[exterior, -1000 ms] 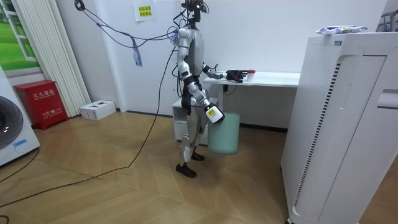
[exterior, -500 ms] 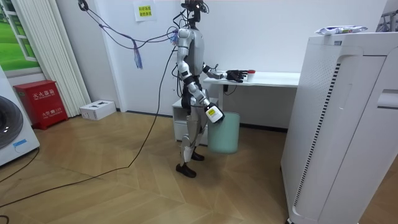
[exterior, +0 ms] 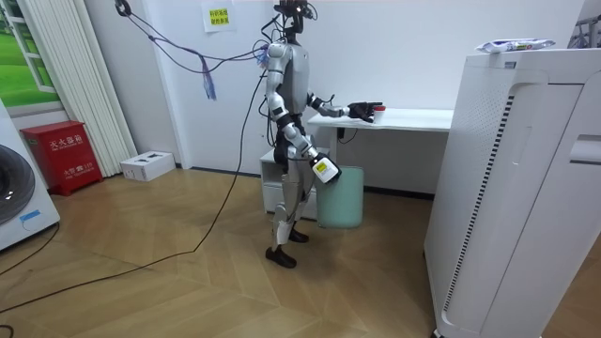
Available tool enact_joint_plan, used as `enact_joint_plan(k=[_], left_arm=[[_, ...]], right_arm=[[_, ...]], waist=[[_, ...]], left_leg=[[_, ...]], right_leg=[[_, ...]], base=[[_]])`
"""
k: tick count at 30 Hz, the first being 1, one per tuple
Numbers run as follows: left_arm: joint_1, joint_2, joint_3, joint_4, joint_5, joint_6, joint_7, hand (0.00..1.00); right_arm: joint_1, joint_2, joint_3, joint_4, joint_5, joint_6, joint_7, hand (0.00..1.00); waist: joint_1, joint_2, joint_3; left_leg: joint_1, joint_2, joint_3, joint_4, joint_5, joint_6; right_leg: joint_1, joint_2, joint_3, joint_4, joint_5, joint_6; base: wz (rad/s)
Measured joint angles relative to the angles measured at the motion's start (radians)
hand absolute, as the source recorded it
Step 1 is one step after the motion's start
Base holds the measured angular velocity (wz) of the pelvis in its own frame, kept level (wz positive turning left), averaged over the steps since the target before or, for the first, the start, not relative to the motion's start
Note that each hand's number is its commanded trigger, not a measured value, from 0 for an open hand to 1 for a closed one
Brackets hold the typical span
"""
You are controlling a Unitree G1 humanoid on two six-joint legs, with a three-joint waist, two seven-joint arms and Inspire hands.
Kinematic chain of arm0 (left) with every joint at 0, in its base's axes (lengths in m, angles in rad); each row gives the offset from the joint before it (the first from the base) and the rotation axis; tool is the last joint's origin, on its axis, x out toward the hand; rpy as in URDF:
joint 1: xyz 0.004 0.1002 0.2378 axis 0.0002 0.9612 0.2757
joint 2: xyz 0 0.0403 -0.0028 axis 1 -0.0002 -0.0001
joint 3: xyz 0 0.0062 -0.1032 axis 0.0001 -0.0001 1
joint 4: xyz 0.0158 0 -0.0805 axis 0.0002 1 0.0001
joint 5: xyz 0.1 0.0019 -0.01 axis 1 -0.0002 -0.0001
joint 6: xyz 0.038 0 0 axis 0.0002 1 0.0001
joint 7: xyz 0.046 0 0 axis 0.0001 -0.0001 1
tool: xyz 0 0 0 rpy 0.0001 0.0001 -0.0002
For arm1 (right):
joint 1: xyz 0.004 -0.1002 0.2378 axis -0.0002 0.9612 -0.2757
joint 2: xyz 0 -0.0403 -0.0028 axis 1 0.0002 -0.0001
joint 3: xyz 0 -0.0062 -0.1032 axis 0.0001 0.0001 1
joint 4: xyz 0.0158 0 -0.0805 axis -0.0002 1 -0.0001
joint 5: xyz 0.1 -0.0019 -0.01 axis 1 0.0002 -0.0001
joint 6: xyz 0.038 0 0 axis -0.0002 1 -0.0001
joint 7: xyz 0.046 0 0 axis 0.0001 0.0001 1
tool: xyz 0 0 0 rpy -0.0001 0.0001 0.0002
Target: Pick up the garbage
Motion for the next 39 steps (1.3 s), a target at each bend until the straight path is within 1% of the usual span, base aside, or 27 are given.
enact_joint_plan(k=[2,4,6,7,11,18,19,21,25,30,32,39], left_arm=[[-0.024,0.008,0.0,0.0,0.0,0.0,0.0,0.0],[-0.033,0.013,0.0,0.0,0.0,0.0,0.0,0.0],[-0.033,0.016,0.0,0.0,0.0,0.0,0.003,0.0],[-0.033,0.018,0.0,0.0,0.0,0.0,0.005,0.0],[-0.033,0.019,0.001,0.0,0.002,0.0,0.012,0.0],[-0.033,0.024,0.002,0.0,0.002,0.0,0.016,0.0],[-0.033,0.026,0.002,0.0,0.002,0.0,0.017,0.13],[-0.033,0.027,0.002,0.0,0.002,0.0,0.019,1.0],[-0.033,0.033,0.001,0.0,-0.001,0.0,0.019,1.0],[-0.038,0.037,0.002,0.013,-0.008,-0.001,0.018,1.0],[-0.056,0.037,0.002,0.041,-0.009,-0.001,0.009,1.0],[-0.057,0.034,-0.001,0.052,-0.01,0.001,-0.018,1.0]], right_arm=[[0.0,0.0,0.0,0.0,-0.038,0.0,0.0,1.0],[0.0,0.0,0.0,0.0,-0.063,0.0,-0.001,1.0],[0.0,0.0,0.0,0.0,-0.075,0.001,-0.002,1.0],[0.0,-0.001,0.0,0.0,-0.08,0.001,-0.003,1.0],[0.0,-0.001,0.0,0.0,-0.105,0.001,-0.01,1.0],[0.0,-0.001,0.0,0.0,-0.108,0.002,-0.022,1.0],[0.0,0.0,0.0,0.0,-0.108,0.002,-0.022,1.0],[0.0,0.0,0.0,0.0,-0.108,0.002,-0.022,1.0],[0.001,-0.001,0.0,0.0,-0.108,0.002,-0.024,1.0],[0.011,-0.001,0.0,0.0,-0.107,0.002,-0.038,1.0],[0.011,-0.001,0.0,0.0,-0.107,0.002,-0.037,1.0],[0.011,-0.001,0.0,-0.003,-0.107,0.004,-0.036,1.0]], waist=[[0.0,0.002,0.0002],[0.0,0.006,0.0005],[0.0,0.009,0.0023],[0.001,0.011,0.0016],[-0.007,0.012,0.0016],[-0.011,0.011,0.0017],[-0.013,0.011,0.0017],[-0.015,0.011,0.0016],[-0.021,0.011,0.0015],[-0.02,0.011,0.0013],[-0.019,0.011,0.0013],[-0.022,0.009,0.0019]], left_leg=[[0.001,0.0,0.0,0.0,0.0,0.0],[0.003,0.0,0.0,0.0,0.0,0.0],[0.009,0.0,0.0,-0.001,0.0,0.0],[0.01,0.0,-0.001,-0.001,0.0,0.0],[0.01,0.0,-0.008,-0.002,0.0,0.0],[0.009,-0.001,-0.008,-0.003,0.0,0.0],[0.008,-0.001,-0.008,-0.003,0.0,0.0],[0.008,-0.001,-0.008,-0.003,0.0,0.0],[0.008,-0.001,-0.007,-0.002,0.0,0.0],[0.017,-0.001,-0.003,-0.003,0.0,0.0],[0.018,0.0,-0.002,-0.004,0.0,0.0],[0.018,0.002,0.002,-0.004,0.0,0.0]], right_leg=[[0.0,0.001,0.004,-0.001,0.0,0.0],[0.001,0.001,0.007,-0.001,0.0,0.0],[0.001,0.003,0.022,-0.001,0.0,0.0],[0.002,0.003,0.027,-0.002,0.0,0.0],[0.001,0.004,0.025,-0.001,0.0,0.0],[0.0,0.003,0.026,-0.001,0.0,0.0],[0.0,0.003,0.026,-0.001,0.0,0.0],[0.0,0.003,0.026,0.0,0.0,0.0],[0.0,0.003,0.027,0.0,0.0,0.0],[0.003,0.003,0.028,-0.001,0.0,0.0],[0.002,0.003,0.028,-0.001,0.0,0.0],[0.002,0.005,0.036,0.0,0.003,-0.002]], base=[[0.0],[-0.05],[-0.1],[-0.09],[-0.01],[0.0],[0.0],[0.0],[0.0],[0.0],[0.0],[-0.01]])
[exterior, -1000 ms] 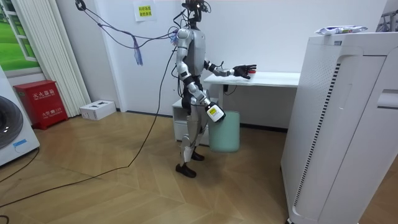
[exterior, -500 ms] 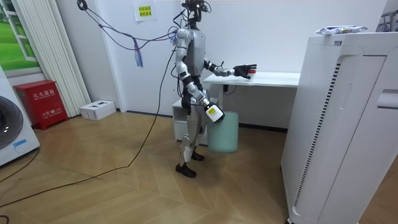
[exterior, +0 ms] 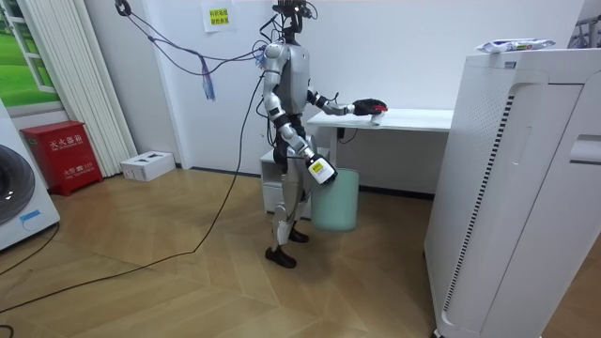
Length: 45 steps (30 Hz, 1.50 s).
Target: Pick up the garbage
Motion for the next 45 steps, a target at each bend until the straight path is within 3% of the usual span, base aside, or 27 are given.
enact_joint_plan(k=[16,21,22,30,33,35,36,37,39,41,45], left_arm=[[-0.021,-0.008,-0.007,0.036,-0.112,0.007,0.004,1.0],[-0.032,-0.028,-0.062,0.034,-0.136,0.017,-0.023,1.0],[-0.031,-0.031,-0.082,0.028,-0.137,0.03,-0.037,1.0],[-0.032,-0.055,-0.237,-0.035,-0.133,0.036,-0.134,1.0],[-0.032,-0.083,-0.267,-0.032,-0.133,0.04,-0.168,1.0],[-0.032,-0.109,-0.277,-0.028,-0.133,0.04,-0.192,1.0],[-0.032,-0.11,-0.278,-0.028,-0.133,0.04,-0.197,1.0],[-0.034,-0.116,-0.276,-0.021,-0.133,0.042,-0.205,1.0],[-0.034,-0.123,-0.289,-0.017,-0.134,0.048,-0.222,1.0],[-0.036,-0.133,-0.323,-0.017,-0.133,0.048,-0.243,1.0],[-0.046,-0.137,-0.353,-0.005,-0.133,0.048,-0.273,1.0]], right_arm=[[-0.005,-0.003,0.0,-0.057,0.024,0.015,-0.013,1.0],[-0.05,0.005,0.0,-0.064,0.062,0.016,-0.023,1.0],[-0.069,0.01,0.0,-0.065,0.063,0.016,-0.029,1.0],[-0.155,0.036,0.037,-0.07,0.171,0.016,-0.082,1.0],[-0.183,0.048,0.039,-0.077,0.159,0.016,-0.106,1.0],[-0.212,0.06,0.057,-0.087,0.16,0.014,-0.126,1.0],[-0.223,0.063,0.067,-0.089,0.161,0.013,-0.131,1.0],[-0.242,0.067,0.079,-0.099,0.162,0.012,-0.139,1.0],[-0.248,0.07,0.09,-0.124,0.168,0.006,-0.158,1.0],[-0.261,0.074,0.096,-0.125,0.176,0.0,-0.165,1.0],[-0.302,0.075,0.127,-0.125,0.202,-0.008,-0.175,1.0]], waist=[[0.002,0.005,0.0003],[0.002,0.01,-0.0005],[0.003,0.012,-0.0002],[-0.001,0.01,-0.0014],[0.002,0.009,-0.0007],[0.008,0.003,0.0074],[0.01,-0.001,0.0097],[0.002,0.0,0.014],[-0.021,0.007,0.0187],[-0.031,0.007,0.019],[-0.021,0.009,0.0208]], left_leg=[[-0.003,0.002,0.002,-0.001,0.0,0.0],[-0.023,0.004,0.005,0.004,0.0,-0.001],[-0.038,0.006,0.009,0.007,0.0,-0.001],[-0.095,0.009,0.022,0.008,0.002,-0.002],[-0.1,0.01,-0.01,0.008,0.003,-0.002],[-0.095,0.007,-0.09,0.008,0.003,-0.003],[-0.097,0.005,-0.099,0.011,0.002,-0.004],[-0.111,0.005,-0.108,0.024,-0.003,-0.012],[-0.124,0.011,-0.084,0.027,0.0,-0.017],[-0.126,0.03,0.01,0.028,0.003,-0.022],[-0.127,0.038,0.029,0.033,0.003,-0.022]], right_leg=[[0.001,0.002,0.002,-0.001,0.001,-0.001],[-0.02,0.003,0.0,0.003,0.006,-0.002],[-0.037,0.004,0.004,0.006,0.009,-0.003],[-0.116,0.003,0.016,0.035,0.013,-0.003],[-0.159,0.005,0.013,0.087,0.011,-0.005],[-0.216,0.01,0.006,0.149,0.001,-0.021],[-0.226,0.011,0.011,0.115,0.011,-0.031],[-0.231,0.012,0.004,0.084,0.048,-0.033],[-0.229,0.012,-0.009,0.082,0.056,-0.036],[-0.23,0.02,0.022,0.084,0.055,-0.036],[-0.266,0.025,0.025,0.129,0.055,-0.037]], base=[[0.0],[-0.01],[-0.09],[-0.09],[-0.16],[-0.4],[-0.48],[-0.22],[0.07],[0.1],[-0.13]])
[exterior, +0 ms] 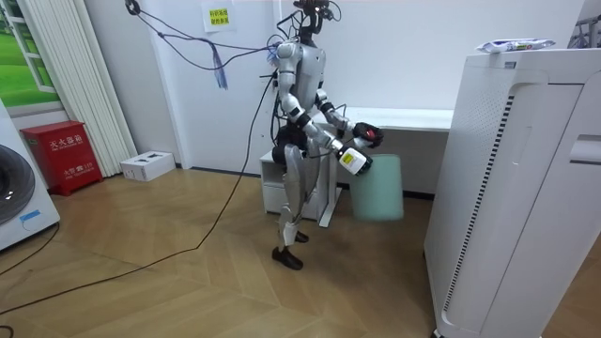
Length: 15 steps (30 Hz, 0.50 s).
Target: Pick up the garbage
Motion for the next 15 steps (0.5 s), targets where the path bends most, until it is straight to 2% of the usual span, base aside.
enact_joint_plan(k=[1,2,3,4,5,9,10,12,15], left_arm=[[-0.006,0.005,-0.001,0.021,-0.001,0.0,-0.009,1.0],[-0.021,0.001,-0.005,0.033,-0.001,0.0,-0.017,1.0],[-0.033,-0.003,-0.012,0.033,-0.001,0.0,-0.021,1.0],[-0.062,-0.009,-0.031,0.032,0.008,-0.002,-0.022,1.0],[-0.066,-0.01,-0.038,0.034,0.029,-0.002,-0.017,1.0],[-0.08,-0.015,-0.028,0.089,0.051,-0.002,0.019,1.0],[-0.084,-0.017,-0.019,0.111,0.051,-0.002,0.028,1.0],[-0.096,-0.02,-0.016,0.146,0.051,-0.002,0.044,1.0],[-0.123,-0.041,-0.017,0.195,0.051,-0.002,0.068,1.0]], right_arm=[[-0.008,0.008,0.028,0.0,0.006,-0.007,-0.003,1.0],[-0.013,0.008,0.037,0.0,0.016,-0.022,-0.006,1.0],[-0.015,0.006,0.033,0.0,0.026,-0.031,-0.009,1.0],[-0.022,0.008,0.017,0.0,0.041,-0.039,-0.011,1.0],[-0.026,0.01,0.016,-0.001,0.045,-0.038,-0.007,1.0],[-0.036,0.028,0.019,-0.012,0.041,-0.038,0.012,1.0],[-0.039,0.031,0.022,-0.012,0.04,-0.038,0.014,1.0],[-0.04,0.032,0.027,-0.012,0.037,-0.038,0.015,1.0],[-0.04,0.036,0.028,-0.012,0.038,-0.034,0.027,1.0]], waist=[[-0.004,-0.005,0.0049],[-0.007,-0.013,0.0144],[-0.009,-0.012,0.0146],[-0.004,-0.016,0.0189],[0.012,-0.026,0.0161],[0.03,-0.016,0.0184],[0.029,-0.012,0.0179],[0.02,0.001,0.0217],[0.019,0.012,0.0226]], left_leg=[[-0.042,-0.003,0.033,0.087,0.0,-0.012],[-0.115,-0.004,0.072,0.129,-0.008,-0.036],[-0.15,-0.001,0.072,0.087,0.002,-0.037],[-0.215,0.028,0.103,0.042,0.091,0.004],[-0.222,0.028,0.14,0.045,0.101,0.009],[-0.224,0.016,0.139,0.046,0.101,0.011],[-0.225,0.015,0.137,0.046,0.101,0.011],[-0.226,0.015,0.135,0.046,0.101,0.011],[-0.232,0.017,0.135,0.046,0.101,0.011]], right_leg=[[0.019,-0.007,0.038,-0.014,0.002,-0.004],[0.039,-0.013,0.129,-0.049,0.002,-0.003],[0.033,-0.013,0.142,-0.053,0.001,-0.001],[0.01,-0.014,0.147,-0.034,-0.021,0.031],[-0.012,-0.023,0.141,-0.017,-0.034,0.042],[-0.016,-0.03,0.097,-0.032,-0.032,0.043],[-0.006,-0.028,0.097,-0.043,-0.032,0.043],[-0.005,-0.027,0.097,-0.04,-0.033,0.042],[-0.016,-0.023,0.098,-0.034,-0.033,0.041]], base=[[0.14],[0.34],[0.48],[0.31],[0.19],[-0.08],[0.0],[0.02],[-0.04]])
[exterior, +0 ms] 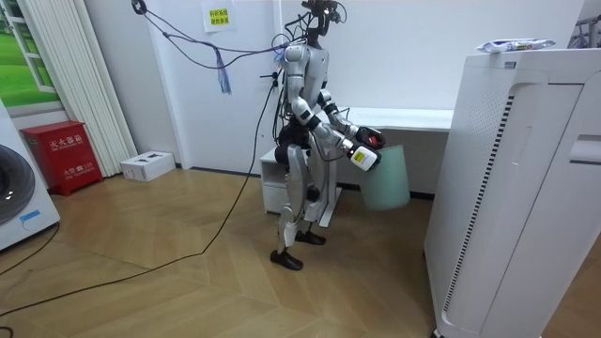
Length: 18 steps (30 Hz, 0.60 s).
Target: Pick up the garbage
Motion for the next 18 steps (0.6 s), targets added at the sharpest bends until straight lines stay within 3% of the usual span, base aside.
enact_joint_plan(k=[4,10,17,18], left_arm=[[-0.031,-0.031,-0.001,0.07,0.002,0.0,0.02,1.0],[-0.036,-0.03,0.003,0.09,0.03,0.002,0.038,1.0],[-0.037,-0.03,0.05,0.115,0.057,0.002,0.093,0.99],[-0.037,-0.029,0.054,0.116,0.057,0.002,0.1,0.55]], right_arm=[[0.001,-0.005,0.032,0.001,-0.002,0.019,0.015,1.0],[0.006,-0.003,0.037,0.004,-0.004,0.022,0.04,1.0],[0.029,-0.001,0.037,0.025,-0.002,0.027,0.049,1.0],[0.031,-0.001,0.037,0.025,-0.002,0.027,0.05,1.0]], waist=[[-0.013,0.003,0.0011],[-0.028,0.019,0.0013],[-0.034,0.02,0.0016],[-0.035,0.02,0.0017]], left_leg=[[-0.007,0.006,0.0,0.01,-0.001,0.001],[-0.063,0.016,0.0,0.054,-0.003,0.003],[-0.07,0.017,0.0,0.067,-0.003,0.004],[-0.072,0.016,0.0,0.068,-0.003,0.004]], right_leg=[[-0.015,0.003,-0.007,0.028,0.0,0.0],[-0.08,-0.004,-0.052,0.082,0.0,-0.006],[-0.096,-0.009,-0.06,0.107,-0.003,-0.011],[-0.103,-0.01,-0.06,0.115,-0.004,-0.012]], base=[[-0.01],[-0.04],[-0.02],[0.0]])
